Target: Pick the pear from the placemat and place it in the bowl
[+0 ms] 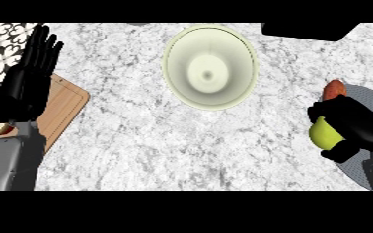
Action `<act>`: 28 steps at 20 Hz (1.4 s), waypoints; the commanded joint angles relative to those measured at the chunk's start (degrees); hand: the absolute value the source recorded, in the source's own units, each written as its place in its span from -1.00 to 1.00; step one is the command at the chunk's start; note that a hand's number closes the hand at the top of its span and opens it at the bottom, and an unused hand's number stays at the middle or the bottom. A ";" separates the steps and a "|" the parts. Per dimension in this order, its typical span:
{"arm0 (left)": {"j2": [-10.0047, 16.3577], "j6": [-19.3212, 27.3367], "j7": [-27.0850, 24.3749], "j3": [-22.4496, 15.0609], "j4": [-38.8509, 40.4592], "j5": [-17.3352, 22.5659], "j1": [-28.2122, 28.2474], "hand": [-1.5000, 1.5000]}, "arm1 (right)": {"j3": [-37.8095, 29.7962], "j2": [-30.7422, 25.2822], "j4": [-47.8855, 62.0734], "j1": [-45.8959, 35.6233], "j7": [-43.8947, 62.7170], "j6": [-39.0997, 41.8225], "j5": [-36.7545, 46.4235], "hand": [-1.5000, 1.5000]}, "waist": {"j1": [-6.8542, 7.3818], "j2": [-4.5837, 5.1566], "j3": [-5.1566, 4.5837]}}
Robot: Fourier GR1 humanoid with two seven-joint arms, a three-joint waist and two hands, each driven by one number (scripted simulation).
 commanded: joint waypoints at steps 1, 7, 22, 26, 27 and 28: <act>-0.70 -1.02 -0.44 -1.66 -0.07 0.09 -2.48 0.00 | -1.99 -3.53 7.32 -10.16 -5.06 5.41 -3.30 1.00 | 4.82 2.12 0.30; -1.53 -0.90 0.31 -3.17 -0.07 -0.45 -3.90 0.00 | -6.47 -8.48 18.74 -23.04 -13.02 9.13 -8.10 1.00 | 5.30 1.41 0.46; -1.57 0.21 0.19 -2.42 3.91 -1.33 -5.62 0.00 | -12.99 -12.57 39.49 -47.48 -32.21 18.75 -24.64 1.00 | 1.92 0.68 0.23; -1.00 0.38 0.23 -1.97 3.86 -1.65 -4.58 0.00 | -12.19 -11.03 44.05 -53.16 -31.13 26.02 -29.30 1.00 | 2.32 0.00 0.04; -1.18 0.31 0.06 -2.00 3.86 -1.49 -4.78 0.00 | -11.77 -10.46 44.71 -54.65 -31.36 26.96 -30.25 1.00 | 1.75 -0.22 0.02; -1.76 1.41 0.38 -2.46 3.48 -2.30 -4.62 0.00 | -11.68 -11.19 45.70 -55.87 -31.34 28.84 -31.24 1.00 | 1.39 -0.40 0.05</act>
